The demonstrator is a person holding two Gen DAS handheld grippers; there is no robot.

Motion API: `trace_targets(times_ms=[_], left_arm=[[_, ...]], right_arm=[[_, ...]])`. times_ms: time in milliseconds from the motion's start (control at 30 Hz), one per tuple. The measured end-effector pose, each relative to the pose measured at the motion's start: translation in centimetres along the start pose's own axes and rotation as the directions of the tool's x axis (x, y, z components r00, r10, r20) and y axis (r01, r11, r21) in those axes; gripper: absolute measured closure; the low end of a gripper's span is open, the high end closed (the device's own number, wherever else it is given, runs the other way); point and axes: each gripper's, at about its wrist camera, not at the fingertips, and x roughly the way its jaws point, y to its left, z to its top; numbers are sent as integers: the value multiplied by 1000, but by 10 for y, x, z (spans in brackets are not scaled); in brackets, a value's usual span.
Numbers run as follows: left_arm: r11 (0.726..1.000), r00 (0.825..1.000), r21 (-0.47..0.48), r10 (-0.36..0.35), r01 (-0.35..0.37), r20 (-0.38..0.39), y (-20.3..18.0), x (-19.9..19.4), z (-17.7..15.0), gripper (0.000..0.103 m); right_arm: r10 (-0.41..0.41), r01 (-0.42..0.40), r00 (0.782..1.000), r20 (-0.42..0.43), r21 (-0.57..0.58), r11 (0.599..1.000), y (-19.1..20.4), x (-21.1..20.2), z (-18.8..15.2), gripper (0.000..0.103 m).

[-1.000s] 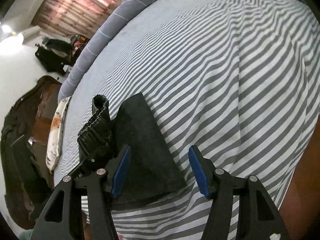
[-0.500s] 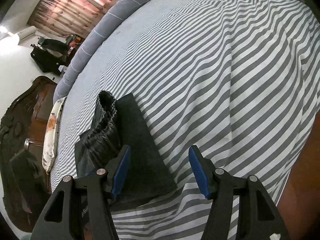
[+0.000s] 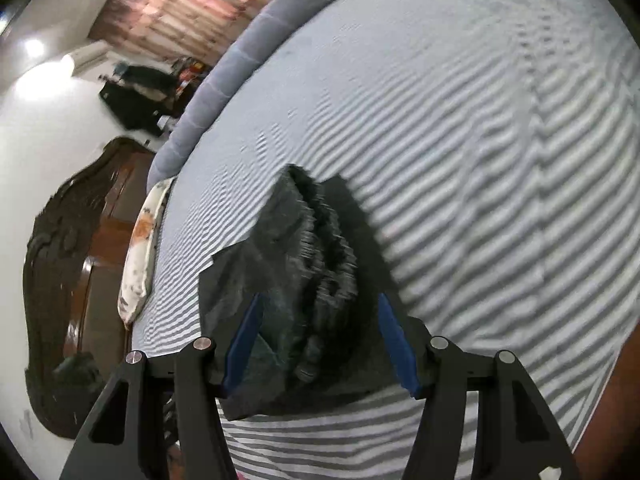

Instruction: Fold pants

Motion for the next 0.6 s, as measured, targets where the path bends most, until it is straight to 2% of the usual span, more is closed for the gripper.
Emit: trace_targets(times_ms=[67, 200, 267, 333, 367, 400, 600], left_arm=[[997, 999, -65, 34, -34, -2, 25, 1, -1, 35], [984, 997, -164, 66, -70, -29, 55, 10, -4, 35], [978, 997, -196, 65, -73, -46, 66, 16, -8, 35], [978, 997, -199, 55, -65, -54, 72, 17, -14, 35], [979, 996, -191, 61, -71, -59, 72, 19, -15, 35], [980, 996, -184, 67, -78, -62, 72, 19, -16, 35], [985, 998, -159, 57, -62, -35, 70, 14, -16, 35]], right_arm=[[1, -1, 1000, -15, -34, 999, 12, 8, 9, 52], [-79, 71, 994, -80, -100, 992, 25, 32, 20, 62], [-133, 117, 984, -115, -132, 984, 30, 46, 20, 73], [-164, 143, 978, -128, -155, 977, 32, 53, 17, 77], [-184, 162, 976, -121, -170, 972, 34, 54, 15, 87], [-215, 191, 971, -109, -193, 962, 36, 53, 13, 89], [-238, 221, 970, -38, -259, 940, 51, 29, 0, 94]])
